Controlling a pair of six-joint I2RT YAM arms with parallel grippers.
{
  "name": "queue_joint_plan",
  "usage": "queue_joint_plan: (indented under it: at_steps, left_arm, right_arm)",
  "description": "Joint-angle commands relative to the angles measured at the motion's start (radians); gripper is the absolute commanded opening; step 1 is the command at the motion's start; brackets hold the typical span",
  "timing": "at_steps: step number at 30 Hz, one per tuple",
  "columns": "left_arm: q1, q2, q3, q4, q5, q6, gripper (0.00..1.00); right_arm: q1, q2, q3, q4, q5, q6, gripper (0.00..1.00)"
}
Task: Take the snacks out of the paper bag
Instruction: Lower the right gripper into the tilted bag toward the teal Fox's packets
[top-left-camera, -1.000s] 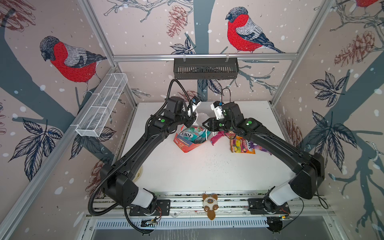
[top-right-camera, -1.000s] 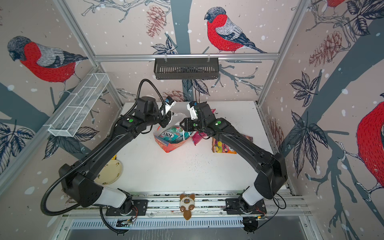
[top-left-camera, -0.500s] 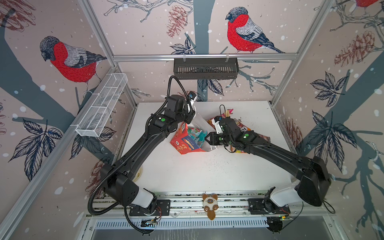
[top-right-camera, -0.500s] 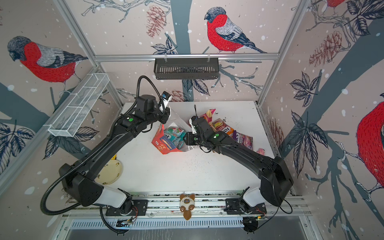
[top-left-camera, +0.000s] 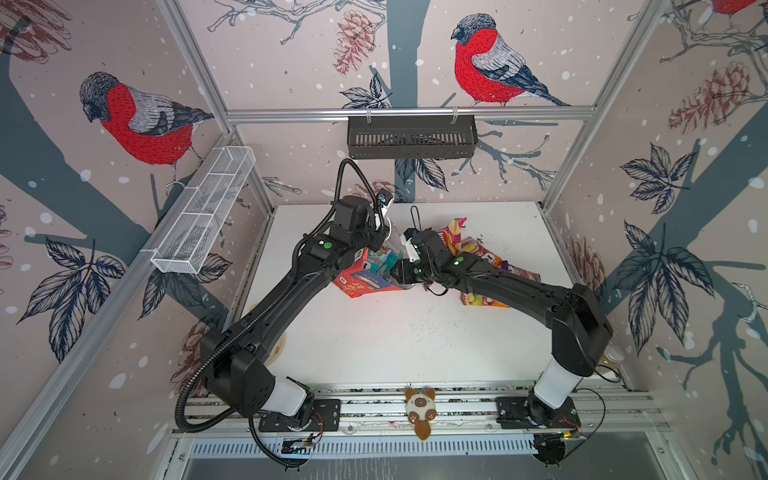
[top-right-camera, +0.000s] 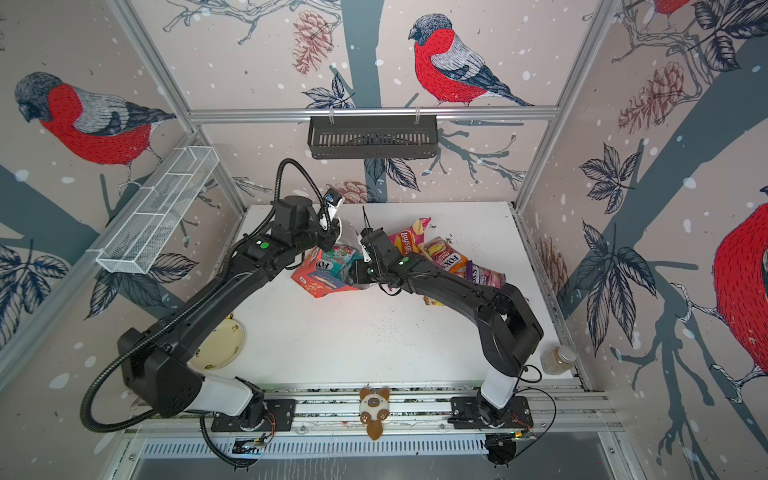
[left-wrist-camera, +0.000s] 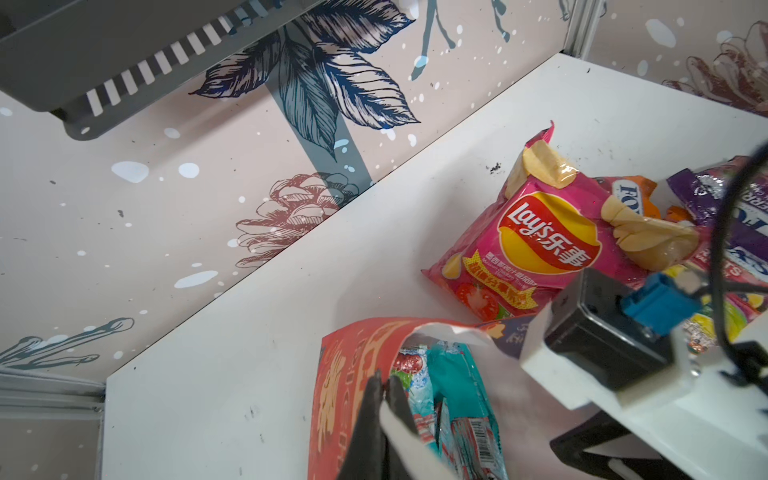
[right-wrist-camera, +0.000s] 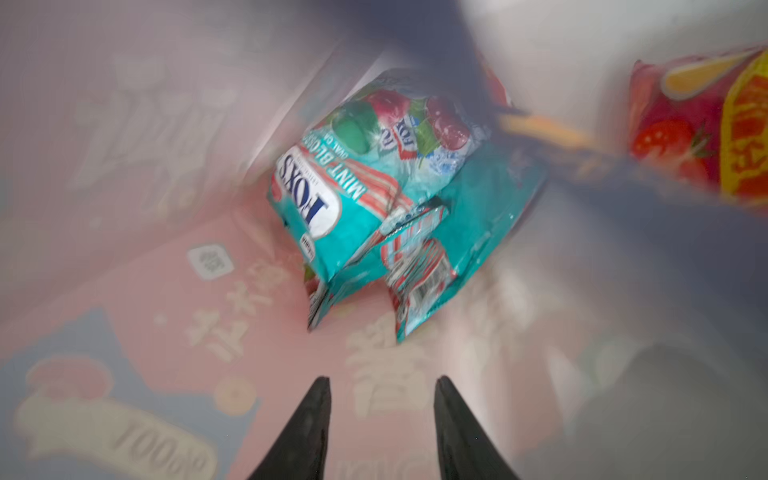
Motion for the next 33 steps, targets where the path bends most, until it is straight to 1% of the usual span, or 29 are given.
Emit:
queue_joint_plan:
  at_steps: [1,5,7,9,11,14,17,19,21,25,31,33]
  left_arm:
    - [-0.005,-0.018,-0.026,0.052,0.063,-0.024,0.0]
    - [-0.019,-0.035,-0.039,0.027,0.077,-0.053,0.0]
    - [-0.027,-0.045,-0.04,0.015,0.086,-0.066,0.0]
    - [-0.039,-0.054,-0.04,0.017,0.101,-0.094,0.0]
    - [-0.05,-0.057,-0.044,0.019,0.111,-0.117,0.0]
    - [-0.073,-0.049,-0.05,0.014,0.115,-0.142,0.0]
    - [-0.094,-0.037,-0.057,0.0,0.112,-0.167,0.0]
    - [-0.106,-0.036,-0.072,-0.001,0.115,-0.187,0.0]
    - [-0.114,-0.041,-0.087,0.001,0.112,-0.202,0.0]
    - [-0.117,-0.058,-0.103,-0.007,0.105,-0.221,0.0]
    - [-0.133,-0.073,-0.122,-0.027,0.1,-0.258,0.0]
    - [-0.14,-0.076,-0.121,-0.024,0.083,-0.271,0.0]
  right_arm:
    - [-0.006,-0.087,-0.063,0.07,0.016,-0.001,0.46]
    - [-0.007,-0.251,-0.182,0.211,0.0,0.017,0.48]
    - [-0.007,-0.321,-0.251,0.287,-0.006,0.026,0.46]
    - [-0.008,-0.368,-0.295,0.317,-0.003,0.032,0.4]
    - [-0.006,-0.383,-0.313,0.316,0.011,0.034,0.33]
    - [-0.003,-0.37,-0.327,0.332,0.004,0.039,0.27]
    - [0.016,-0.345,-0.328,0.376,-0.035,0.047,0.19]
    - [0.039,-0.326,-0.324,0.375,-0.036,0.033,0.18]
    - [0.055,-0.304,-0.32,0.346,-0.028,0.031,0.17]
    - [0.073,-0.272,-0.317,0.29,-0.069,0.044,0.17]
    - [0.076,-0.222,-0.282,0.235,-0.072,0.076,0.18]
    - [0.076,-0.19,-0.257,0.214,-0.101,0.086,0.19]
